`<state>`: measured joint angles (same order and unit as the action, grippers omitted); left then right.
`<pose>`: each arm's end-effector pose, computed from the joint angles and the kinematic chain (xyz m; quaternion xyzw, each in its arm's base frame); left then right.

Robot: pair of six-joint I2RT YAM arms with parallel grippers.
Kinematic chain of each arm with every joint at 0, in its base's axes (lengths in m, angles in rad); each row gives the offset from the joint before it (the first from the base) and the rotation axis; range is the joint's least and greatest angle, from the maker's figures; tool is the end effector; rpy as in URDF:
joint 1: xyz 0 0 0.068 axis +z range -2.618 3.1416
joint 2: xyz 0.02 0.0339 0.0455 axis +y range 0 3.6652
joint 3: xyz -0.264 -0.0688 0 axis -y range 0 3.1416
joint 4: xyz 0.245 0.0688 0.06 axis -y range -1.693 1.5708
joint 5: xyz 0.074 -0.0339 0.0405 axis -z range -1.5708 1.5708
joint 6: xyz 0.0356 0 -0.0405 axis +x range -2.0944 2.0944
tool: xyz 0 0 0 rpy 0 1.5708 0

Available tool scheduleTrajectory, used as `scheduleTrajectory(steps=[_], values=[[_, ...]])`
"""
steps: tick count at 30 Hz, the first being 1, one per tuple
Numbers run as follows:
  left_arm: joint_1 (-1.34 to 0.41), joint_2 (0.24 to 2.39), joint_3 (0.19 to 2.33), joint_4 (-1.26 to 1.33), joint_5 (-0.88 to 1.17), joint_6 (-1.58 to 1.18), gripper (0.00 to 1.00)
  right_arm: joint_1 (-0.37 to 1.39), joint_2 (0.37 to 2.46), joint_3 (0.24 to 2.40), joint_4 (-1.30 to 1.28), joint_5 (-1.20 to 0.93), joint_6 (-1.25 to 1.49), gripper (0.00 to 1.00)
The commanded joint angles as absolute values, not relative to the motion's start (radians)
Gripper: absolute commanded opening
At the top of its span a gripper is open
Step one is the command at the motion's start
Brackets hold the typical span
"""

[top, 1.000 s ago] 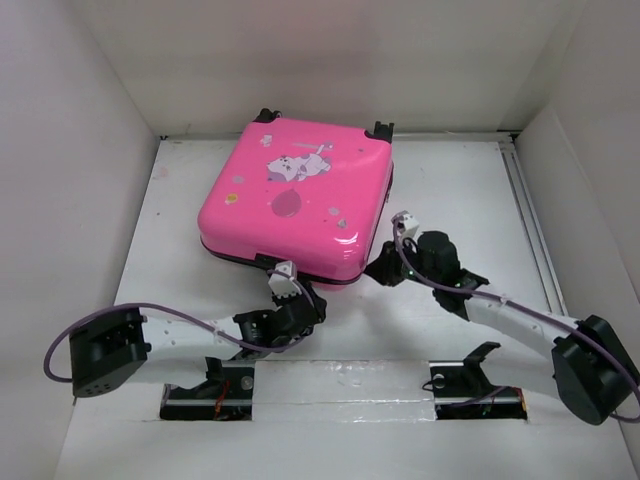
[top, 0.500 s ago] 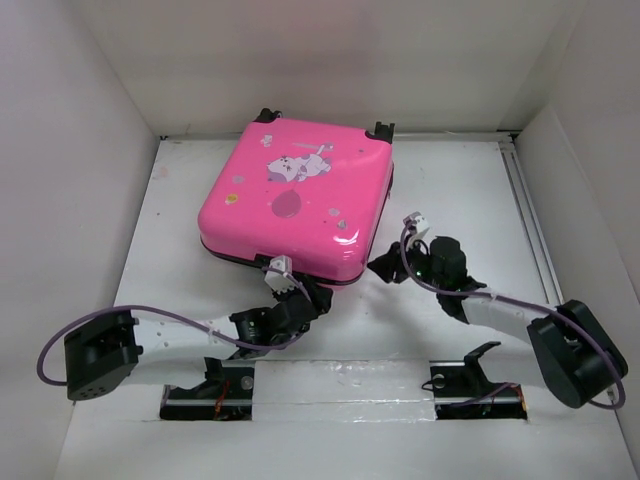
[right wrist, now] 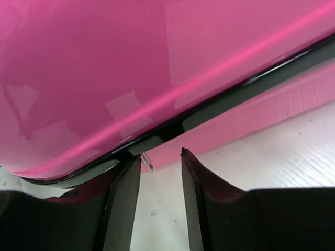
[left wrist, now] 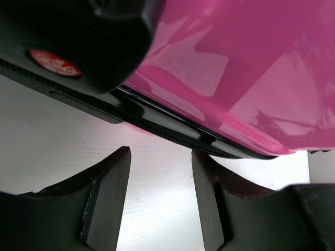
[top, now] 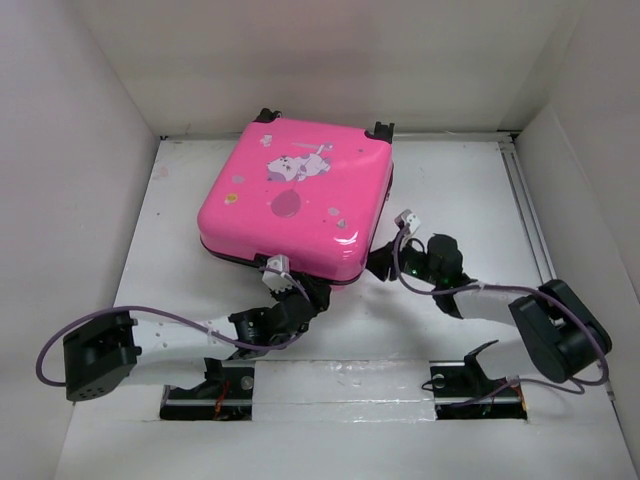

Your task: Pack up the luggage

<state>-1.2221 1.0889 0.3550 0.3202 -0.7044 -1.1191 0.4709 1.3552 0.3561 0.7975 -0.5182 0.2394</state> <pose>0.0942 -0.1917 0.1872 -0.1479 0.7945 -0.3602 0.4660 0.2142 0.1288 0.1768 -0.2474 0.7251 0.3986 0.5041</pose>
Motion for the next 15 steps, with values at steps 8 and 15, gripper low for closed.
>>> scheduleTrajectory(steps=[8, 15], values=[[-1.216, 1.144, 0.396, 0.293, -0.813, -1.118, 0.45, 0.505, 1.537, 0.341, 1.336, -0.598, 0.379, 0.25], [-1.145, 1.175, 0.425, 0.294, -0.816, -1.095, 0.44, 0.538, 1.497, 0.311, 1.384, -0.52, 0.436, 0.0]])
